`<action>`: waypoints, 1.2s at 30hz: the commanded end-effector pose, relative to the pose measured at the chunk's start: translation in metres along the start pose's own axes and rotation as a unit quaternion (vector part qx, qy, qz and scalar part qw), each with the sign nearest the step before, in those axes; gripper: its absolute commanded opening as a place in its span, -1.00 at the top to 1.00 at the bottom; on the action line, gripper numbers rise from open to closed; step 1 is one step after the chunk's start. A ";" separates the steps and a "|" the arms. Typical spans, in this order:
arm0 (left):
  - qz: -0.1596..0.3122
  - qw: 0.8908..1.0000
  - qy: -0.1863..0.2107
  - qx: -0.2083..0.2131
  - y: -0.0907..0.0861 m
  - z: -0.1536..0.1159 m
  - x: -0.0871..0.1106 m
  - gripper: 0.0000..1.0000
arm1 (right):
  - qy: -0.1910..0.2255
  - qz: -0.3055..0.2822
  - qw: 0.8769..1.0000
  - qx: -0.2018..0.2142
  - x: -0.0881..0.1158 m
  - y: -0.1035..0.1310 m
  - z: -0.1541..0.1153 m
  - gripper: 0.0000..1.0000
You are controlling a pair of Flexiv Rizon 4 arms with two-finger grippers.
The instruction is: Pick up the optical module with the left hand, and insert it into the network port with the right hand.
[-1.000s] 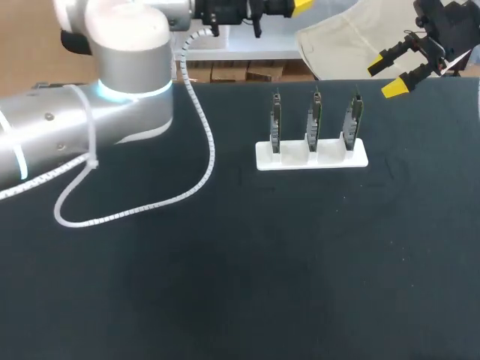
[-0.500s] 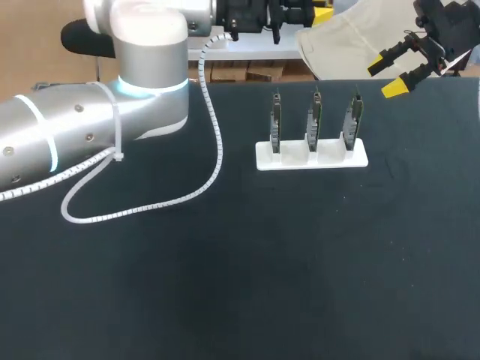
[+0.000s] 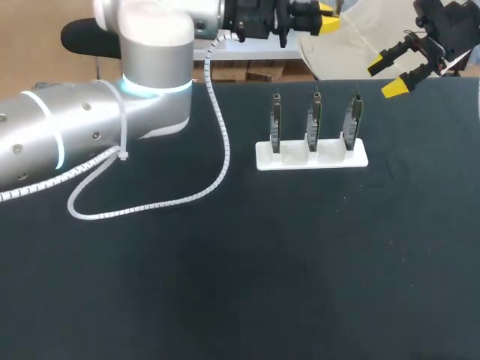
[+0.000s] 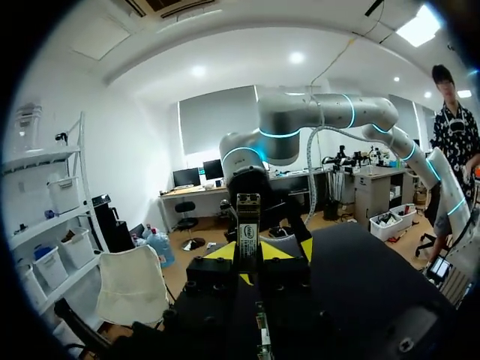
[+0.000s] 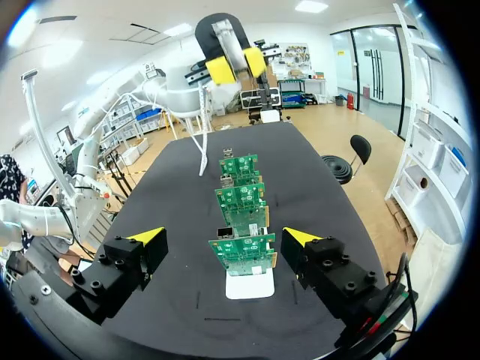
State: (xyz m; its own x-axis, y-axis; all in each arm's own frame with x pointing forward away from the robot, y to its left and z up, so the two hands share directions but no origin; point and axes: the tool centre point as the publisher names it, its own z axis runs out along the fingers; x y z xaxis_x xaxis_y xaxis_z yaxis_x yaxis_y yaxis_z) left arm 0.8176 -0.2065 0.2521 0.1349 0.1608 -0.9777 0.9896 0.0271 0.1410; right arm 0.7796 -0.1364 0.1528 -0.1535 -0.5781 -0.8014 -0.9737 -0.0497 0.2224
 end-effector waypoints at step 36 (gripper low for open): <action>-0.073 0.997 0.010 0.003 -0.019 0.045 0.025 1.00 | 0.000 -0.001 1.000 0.004 0.001 0.003 0.001 -1.00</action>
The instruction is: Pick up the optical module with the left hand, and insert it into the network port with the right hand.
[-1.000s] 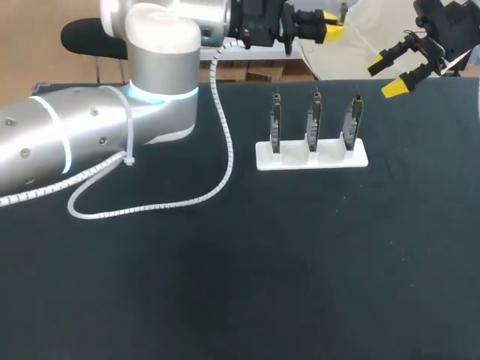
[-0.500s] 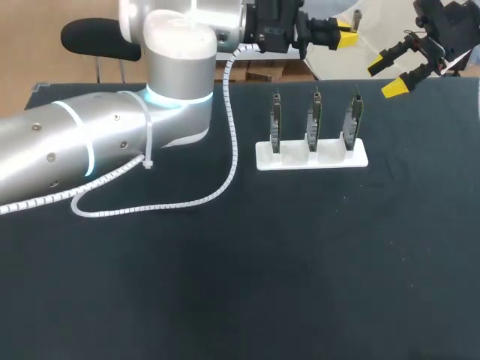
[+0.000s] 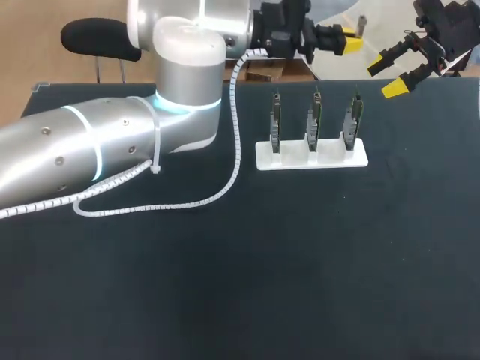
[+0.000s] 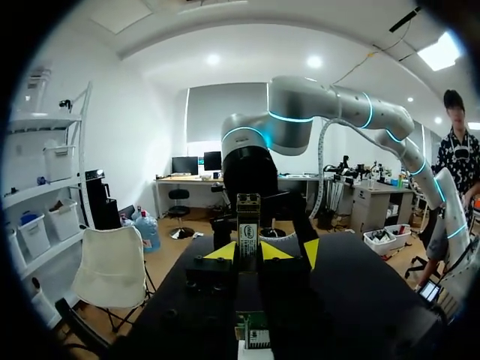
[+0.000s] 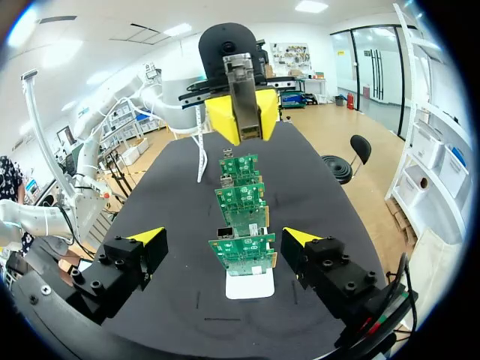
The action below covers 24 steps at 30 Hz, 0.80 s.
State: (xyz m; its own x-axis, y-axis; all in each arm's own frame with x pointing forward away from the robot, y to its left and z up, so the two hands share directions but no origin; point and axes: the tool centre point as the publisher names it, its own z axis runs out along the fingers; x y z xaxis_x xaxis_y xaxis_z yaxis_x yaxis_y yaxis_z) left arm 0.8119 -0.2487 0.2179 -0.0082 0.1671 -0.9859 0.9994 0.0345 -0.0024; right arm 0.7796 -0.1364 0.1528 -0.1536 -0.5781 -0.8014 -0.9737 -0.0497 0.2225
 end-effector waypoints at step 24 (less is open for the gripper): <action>-0.030 0.999 0.000 -0.025 -0.019 0.006 0.028 1.00 | 0.000 -0.001 1.000 0.004 0.001 0.003 0.001 -1.00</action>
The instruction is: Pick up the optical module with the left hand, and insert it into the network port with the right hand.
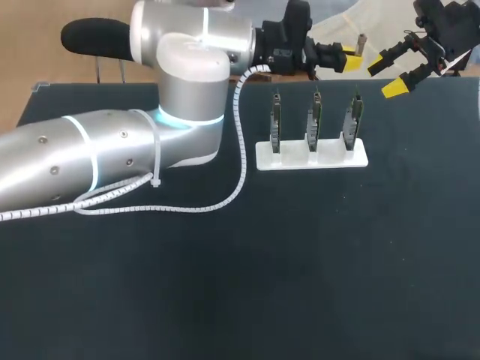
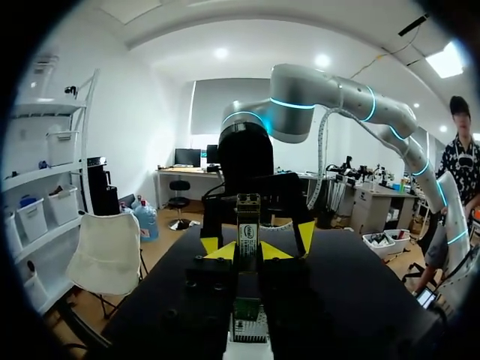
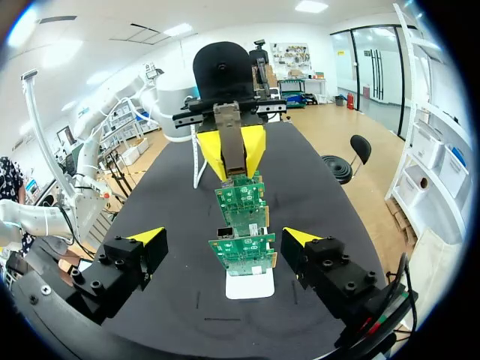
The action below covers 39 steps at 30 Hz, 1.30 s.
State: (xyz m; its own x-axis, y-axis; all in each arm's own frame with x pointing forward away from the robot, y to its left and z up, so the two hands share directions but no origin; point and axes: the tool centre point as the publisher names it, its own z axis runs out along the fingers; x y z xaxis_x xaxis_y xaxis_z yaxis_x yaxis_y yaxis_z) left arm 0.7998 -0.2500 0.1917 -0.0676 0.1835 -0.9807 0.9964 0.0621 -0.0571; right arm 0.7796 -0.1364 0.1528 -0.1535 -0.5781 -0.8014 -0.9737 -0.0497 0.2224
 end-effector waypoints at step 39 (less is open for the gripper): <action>-0.010 1.000 -0.009 -0.005 -0.010 0.014 0.012 1.00 | 0.000 -0.001 1.000 0.004 0.001 0.003 0.001 -1.00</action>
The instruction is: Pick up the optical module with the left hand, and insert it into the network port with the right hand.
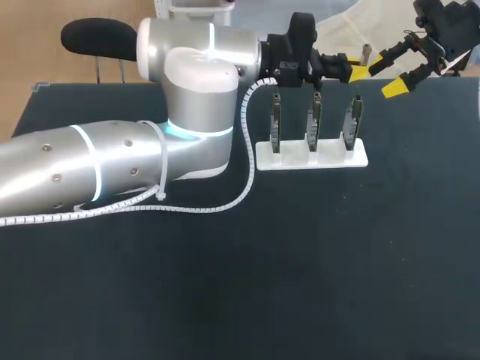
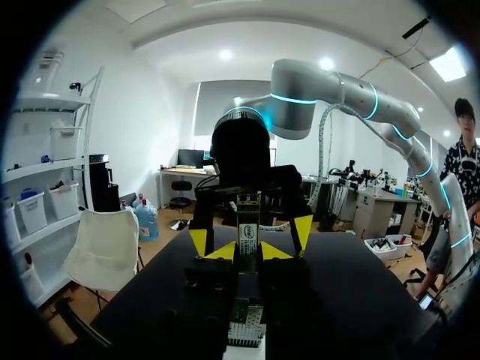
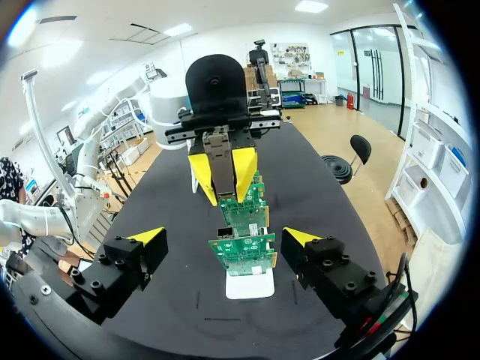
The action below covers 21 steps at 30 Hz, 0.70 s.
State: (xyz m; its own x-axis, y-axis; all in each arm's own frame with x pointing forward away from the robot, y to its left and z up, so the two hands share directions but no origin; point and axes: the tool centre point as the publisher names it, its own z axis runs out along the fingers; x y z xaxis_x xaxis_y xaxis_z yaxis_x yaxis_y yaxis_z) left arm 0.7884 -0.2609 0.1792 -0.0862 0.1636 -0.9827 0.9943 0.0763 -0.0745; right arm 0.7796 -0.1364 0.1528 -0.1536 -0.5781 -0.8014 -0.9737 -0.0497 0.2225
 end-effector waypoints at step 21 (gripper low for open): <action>-0.001 1.000 0.009 0.006 -0.002 0.002 0.002 1.00 | 0.000 -0.001 1.000 0.004 0.001 0.003 0.001 -1.00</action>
State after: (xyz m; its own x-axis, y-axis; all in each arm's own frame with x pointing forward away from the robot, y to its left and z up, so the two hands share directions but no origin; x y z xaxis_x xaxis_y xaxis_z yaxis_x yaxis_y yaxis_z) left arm 0.7853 -0.2626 0.1769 -0.0875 0.1772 -0.9803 0.9948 0.0672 -0.0766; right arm 0.7796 -0.1364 0.1528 -0.1536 -0.5781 -0.8014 -0.9737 -0.0497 0.2225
